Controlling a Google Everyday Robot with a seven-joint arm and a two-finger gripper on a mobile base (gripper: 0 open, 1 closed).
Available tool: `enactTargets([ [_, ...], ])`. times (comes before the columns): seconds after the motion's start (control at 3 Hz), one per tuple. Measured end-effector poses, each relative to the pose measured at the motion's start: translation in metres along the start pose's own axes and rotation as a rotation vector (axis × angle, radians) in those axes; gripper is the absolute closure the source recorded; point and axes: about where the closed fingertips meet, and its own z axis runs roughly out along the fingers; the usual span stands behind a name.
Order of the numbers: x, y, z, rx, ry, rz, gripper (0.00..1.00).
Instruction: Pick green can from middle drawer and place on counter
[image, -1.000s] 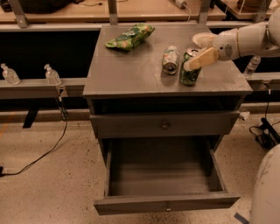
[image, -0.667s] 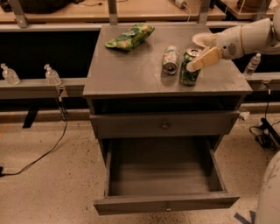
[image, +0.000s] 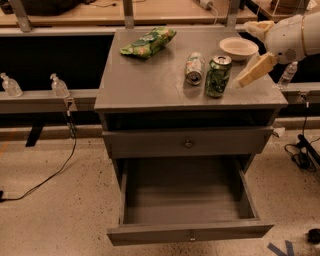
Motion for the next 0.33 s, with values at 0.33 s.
enactTargets([
  [0.33,0.0008,0.0006,0.0037,-0.006,-0.001,-0.011,0.00],
])
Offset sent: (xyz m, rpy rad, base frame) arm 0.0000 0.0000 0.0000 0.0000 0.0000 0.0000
